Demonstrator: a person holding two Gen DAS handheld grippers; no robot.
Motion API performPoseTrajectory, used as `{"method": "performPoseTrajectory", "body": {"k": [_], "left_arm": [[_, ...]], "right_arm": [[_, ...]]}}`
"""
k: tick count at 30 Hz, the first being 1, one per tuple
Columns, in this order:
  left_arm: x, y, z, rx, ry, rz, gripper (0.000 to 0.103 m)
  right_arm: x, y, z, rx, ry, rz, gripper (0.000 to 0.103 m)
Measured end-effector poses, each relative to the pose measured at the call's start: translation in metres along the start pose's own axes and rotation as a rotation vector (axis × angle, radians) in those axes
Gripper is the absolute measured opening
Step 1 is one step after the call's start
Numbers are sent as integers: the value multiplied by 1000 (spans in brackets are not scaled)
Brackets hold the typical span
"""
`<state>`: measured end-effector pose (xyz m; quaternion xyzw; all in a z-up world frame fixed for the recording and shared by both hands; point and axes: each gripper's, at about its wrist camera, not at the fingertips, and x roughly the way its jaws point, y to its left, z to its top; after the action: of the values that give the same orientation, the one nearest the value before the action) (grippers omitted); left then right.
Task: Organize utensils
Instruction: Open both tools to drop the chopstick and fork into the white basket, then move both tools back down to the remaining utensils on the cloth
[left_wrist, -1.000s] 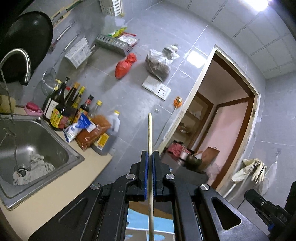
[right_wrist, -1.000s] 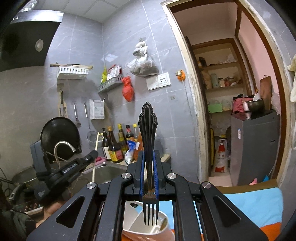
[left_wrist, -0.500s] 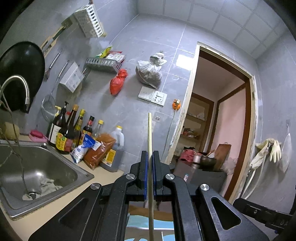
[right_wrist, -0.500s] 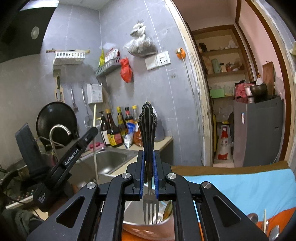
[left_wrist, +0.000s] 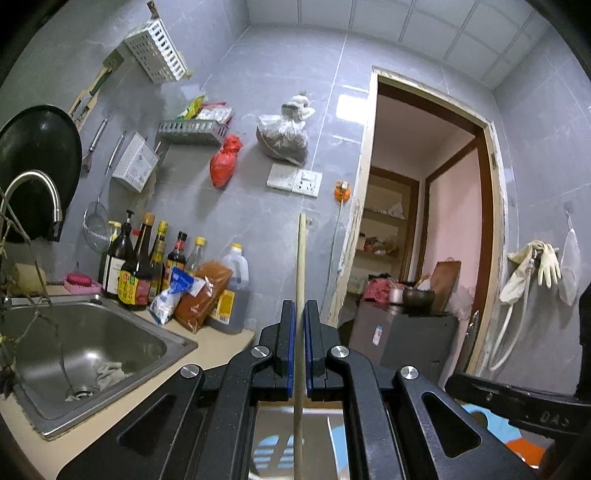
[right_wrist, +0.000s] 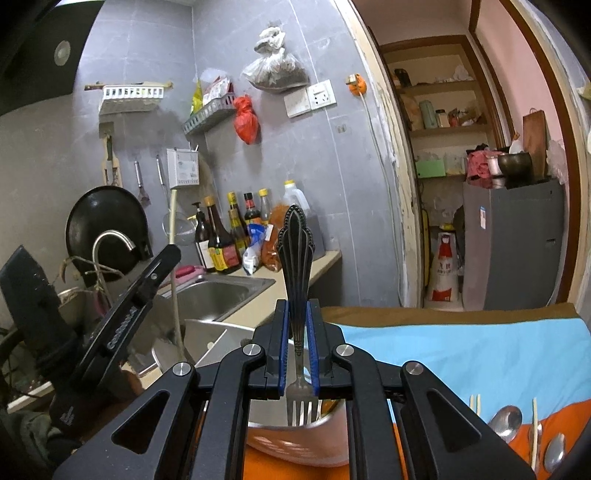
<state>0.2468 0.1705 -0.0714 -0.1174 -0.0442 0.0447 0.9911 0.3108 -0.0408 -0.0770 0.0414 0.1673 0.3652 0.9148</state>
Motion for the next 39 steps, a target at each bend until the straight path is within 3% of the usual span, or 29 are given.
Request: {"method": "performPoseTrajectory", "body": {"k": [7,9,11,15,19,21,23,27,28,29,33,35,39], "left_arm": [[-10,3,0,-21,97,-20,4],[-12,3,3,-29,119,-27,10],[-16,3,8,-55,136,-44,27],[-19,-5,23,-73,174,-53,36],[-21,-20,38,-62,226,-55,60],[-22,-29,43,-54,243,-57,67],[-22,-40,48,-38,273,-61,76],[-26,-67,54,-8,295,-70,91],[-27,-73,54,-1,296,-71,96],[-29,-80,54,6,296,-73,98],[-32,-107,49,40,302,-91,98],[-34,-120,44,48,312,-100,98],[-37,-143,35,62,316,-114,98]], "right_arm": [[-7,4,3,9,3,9,17],[-11,6,6,12,-2,14,22],[-17,7,9,12,-11,14,23],[-30,7,19,15,-32,-3,24],[-47,1,29,27,-53,-42,28],[-57,-5,33,36,-64,-63,34],[-72,-13,38,48,-86,-91,49],[-98,-28,44,54,-106,-150,57],[-106,-32,45,55,-113,-166,68],[-114,-37,46,57,-124,-184,82],[-141,-54,47,47,-141,-248,91],[-154,-64,45,49,-152,-275,102],[-178,-81,41,35,-166,-324,103]]}}
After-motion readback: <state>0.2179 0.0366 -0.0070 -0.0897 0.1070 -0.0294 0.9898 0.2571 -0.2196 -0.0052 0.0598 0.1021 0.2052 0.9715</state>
